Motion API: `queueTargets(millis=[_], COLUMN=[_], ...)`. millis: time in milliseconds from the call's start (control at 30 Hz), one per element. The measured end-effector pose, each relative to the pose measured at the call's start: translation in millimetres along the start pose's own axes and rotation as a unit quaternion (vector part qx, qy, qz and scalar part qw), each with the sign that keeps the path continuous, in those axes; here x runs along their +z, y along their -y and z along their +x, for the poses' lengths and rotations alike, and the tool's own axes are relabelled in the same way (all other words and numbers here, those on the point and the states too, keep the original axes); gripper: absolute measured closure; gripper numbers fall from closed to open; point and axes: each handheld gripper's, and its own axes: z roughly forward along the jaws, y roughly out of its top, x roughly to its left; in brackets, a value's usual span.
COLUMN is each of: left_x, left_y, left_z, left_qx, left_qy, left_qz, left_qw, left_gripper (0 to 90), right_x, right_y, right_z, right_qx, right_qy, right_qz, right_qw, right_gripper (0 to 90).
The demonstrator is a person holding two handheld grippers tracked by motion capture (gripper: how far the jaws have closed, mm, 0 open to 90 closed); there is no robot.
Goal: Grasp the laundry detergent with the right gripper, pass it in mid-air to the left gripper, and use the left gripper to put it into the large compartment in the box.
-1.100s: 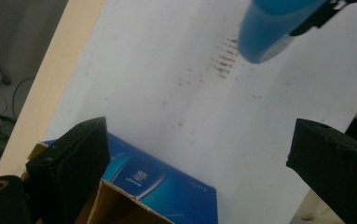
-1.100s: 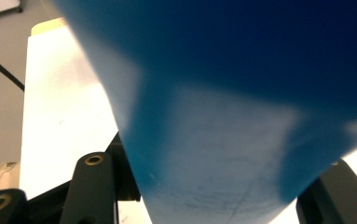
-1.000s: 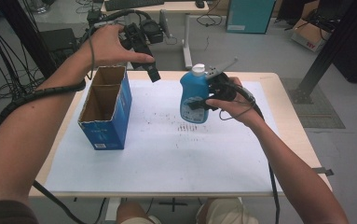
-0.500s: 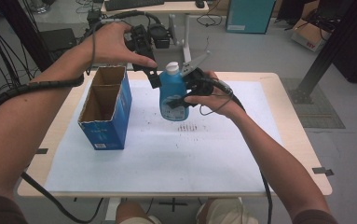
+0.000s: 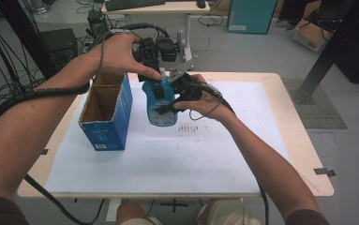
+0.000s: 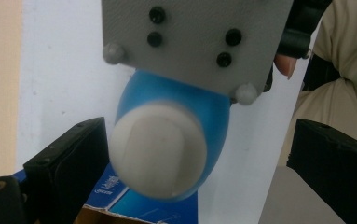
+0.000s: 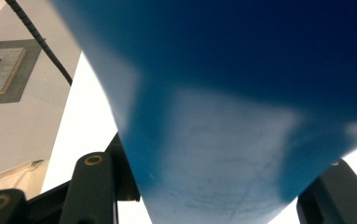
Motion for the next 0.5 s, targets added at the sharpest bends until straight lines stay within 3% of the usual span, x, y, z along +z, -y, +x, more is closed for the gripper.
queueTargets(millis=[100,133,167,200,233,267,333,367,433,467,500], left_x=[2.3,3.8,5.2,4.5,5.5,6.1,7.4,8.2,9.1,10.7,11.3], left_y=[-1.0,-1.3,-1.6,-1.8,-2.0,-2.2,-2.2,-2.0,-1.5,-1.1,-0.6], left_z=[-2.1,-2.7,-3.4,-3.6,-4.1,-4.1,-4.2,-3.8,-3.0,-2.7,-2.7], left_qx=[-0.001,0.000,0.000,0.002,0.001,0.002,0.004,0.004,0.005,0.004,0.001], left_qy=[0.002,0.006,0.007,0.002,0.001,0.002,0.001,0.003,0.003,0.018,0.011], left_qz=[0.003,-0.006,-0.008,-0.002,-0.003,-0.003,-0.001,0.002,0.005,0.005,0.006], left_qw=[1.0000,1.0000,0.9999,1.0000,1.0000,1.0000,1.0000,1.0000,1.0000,0.9998,0.9999], left_gripper=[5.0,5.1,5.1,5.2,5.1,5.1,5.1,5.0,5.0,5.0,5.0], right_x=[-0.2,0.7,0.4,2.0,1.8,0.3,0.5,1.7,1.0,0.6,-0.7], right_y=[-2.4,-3.9,-4.3,-2.4,-2.6,-3.3,-3.9,-4.7,-6.0,-6.0,-6.5], right_z=[2.5,6.7,7.0,2.3,2.6,0.2,1.4,-0.5,0.3,2.0,4.8], right_qx=[-0.011,0.014,0.005,-0.027,-0.030,-0.057,-0.059,-0.075,-0.079,-0.071,-0.059], right_qy=[-0.005,-0.004,-0.005,-0.007,-0.007,-0.008,-0.013,-0.010,-0.007,-0.012,-0.015], right_qz=[-0.001,-0.009,-0.007,-0.011,-0.011,-0.005,-0.010,-0.023,-0.020,-0.019,-0.010], right_qw=[0.9999,0.9998,1.0000,0.9995,0.9995,0.9983,0.9981,0.9969,0.9967,0.9972,0.9981], right_gripper=[44.0,44.0,44.0,44.0,44.0,44.0,44.0,43.9,43.9,44.0,43.9])
